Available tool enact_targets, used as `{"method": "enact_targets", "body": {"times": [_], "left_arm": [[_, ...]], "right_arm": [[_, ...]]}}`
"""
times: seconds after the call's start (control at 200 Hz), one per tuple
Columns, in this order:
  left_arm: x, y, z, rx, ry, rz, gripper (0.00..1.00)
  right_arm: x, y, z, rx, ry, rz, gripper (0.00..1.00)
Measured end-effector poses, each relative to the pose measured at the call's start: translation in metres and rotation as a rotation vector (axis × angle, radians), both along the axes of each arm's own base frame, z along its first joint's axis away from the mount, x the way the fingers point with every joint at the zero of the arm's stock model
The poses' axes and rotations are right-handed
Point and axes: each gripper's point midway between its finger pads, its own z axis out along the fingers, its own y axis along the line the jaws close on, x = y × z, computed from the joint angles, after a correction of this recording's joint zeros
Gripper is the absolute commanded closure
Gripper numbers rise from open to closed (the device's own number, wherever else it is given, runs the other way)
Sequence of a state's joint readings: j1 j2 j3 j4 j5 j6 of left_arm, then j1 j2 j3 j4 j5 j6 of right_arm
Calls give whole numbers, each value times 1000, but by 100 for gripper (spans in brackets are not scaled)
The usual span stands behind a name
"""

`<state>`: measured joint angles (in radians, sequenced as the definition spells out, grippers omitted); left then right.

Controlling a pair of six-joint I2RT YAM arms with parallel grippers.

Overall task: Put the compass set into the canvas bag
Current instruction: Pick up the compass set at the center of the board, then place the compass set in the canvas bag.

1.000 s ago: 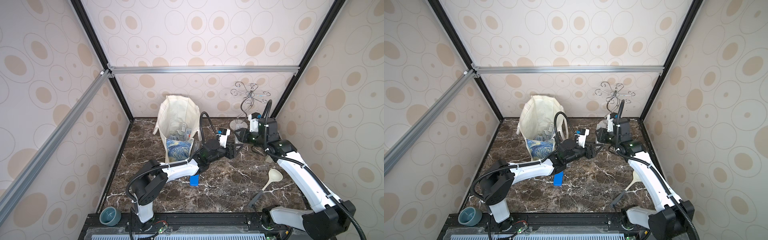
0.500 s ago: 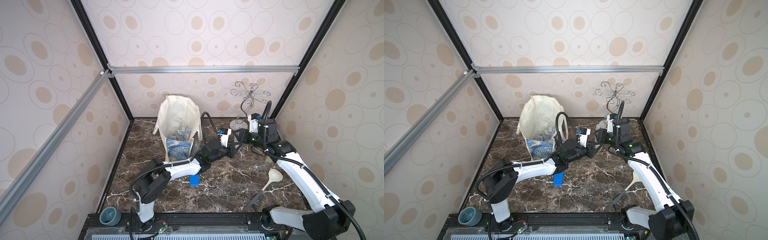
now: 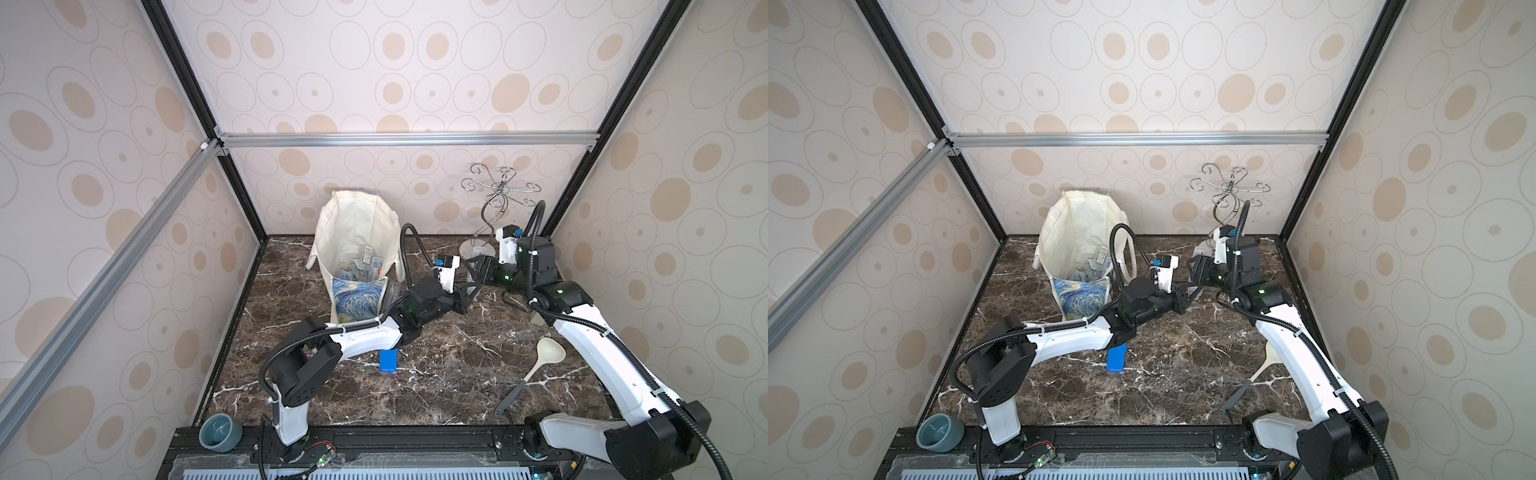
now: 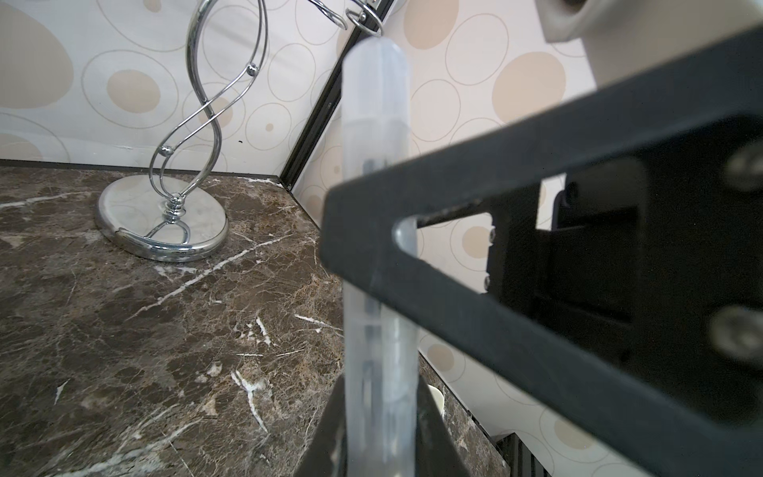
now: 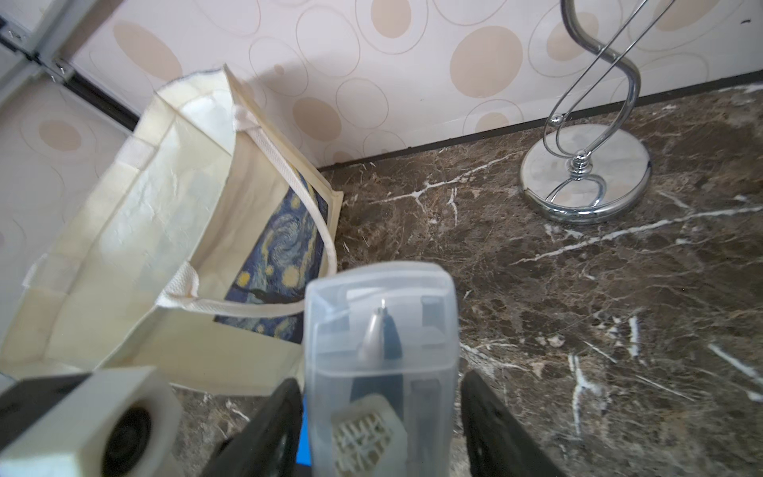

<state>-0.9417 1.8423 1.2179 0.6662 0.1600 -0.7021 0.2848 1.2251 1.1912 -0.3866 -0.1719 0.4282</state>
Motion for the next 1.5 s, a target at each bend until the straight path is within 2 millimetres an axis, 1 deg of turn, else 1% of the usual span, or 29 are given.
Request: {"method": "enact_targets", "body": {"times": [0.035,0.155,0.21,0.27,0.34,0.445,0.51,0.58,0.65,0.695,0.765,0.8,0.895,0.97,1.01,1.08,1.155,1.215,1.326,1.416,1.501], "left_arm": [[0,0,0,1,1,0,87],[6,5,-7,34,9,22,87],[8,8,-13,79,22,38,87],[16,12,-13,134,24,73,87],[24,18,-6,187,13,119,87],[31,38,17,240,-20,189,87],[35,56,38,258,-49,237,87],[40,80,62,266,-83,301,87],[48,109,86,274,-116,383,87],[55,132,100,282,-133,446,87],[64,164,114,298,-147,533,87],[69,180,118,310,-147,573,87],[81,218,121,350,-136,668,87],[91,244,114,396,-113,727,87],[96,255,109,420,-99,751,87],[104,271,94,475,-65,785,87],[113,285,72,542,-18,811,87],[119,290,53,591,17,816,87],[128,291,8,701,96,795,87],[132,291,-28,786,158,771,87],[132,291,-53,848,200,751,87]], "right_arm": [[0,0,-1,-5,-2,0,0],[-5,-7,-3,-28,-12,-20,0],[-8,-13,0,-42,-28,-41,0],[-12,-20,6,-54,-55,-68,0],[-17,-26,13,-61,-88,-91,0],[-24,-34,20,-68,-128,-122,0],[-27,-39,21,-74,-143,-141,0],[-30,-44,18,-82,-148,-160,0],[-32,-47,14,-91,-145,-171,0],[-32,-47,11,-99,-141,-171,0],[-33,-47,7,-110,-132,-164,0],[-33,-46,6,-112,-129,-158,0],[-32,-44,0,-119,-112,-141,0],[-30,-41,-9,-127,-85,-126,0],[-28,-38,-16,-129,-66,-113,1],[-26,-35,-31,-136,-28,-102,0],[-25,-33,-51,-146,23,-91,0],[-25,-33,-65,-156,61,-86,0],[-24,-32,-87,-172,124,-80,0],[-24,-31,-99,-182,159,-76,0],[-25,-32,-107,-189,184,-75,0]]}}
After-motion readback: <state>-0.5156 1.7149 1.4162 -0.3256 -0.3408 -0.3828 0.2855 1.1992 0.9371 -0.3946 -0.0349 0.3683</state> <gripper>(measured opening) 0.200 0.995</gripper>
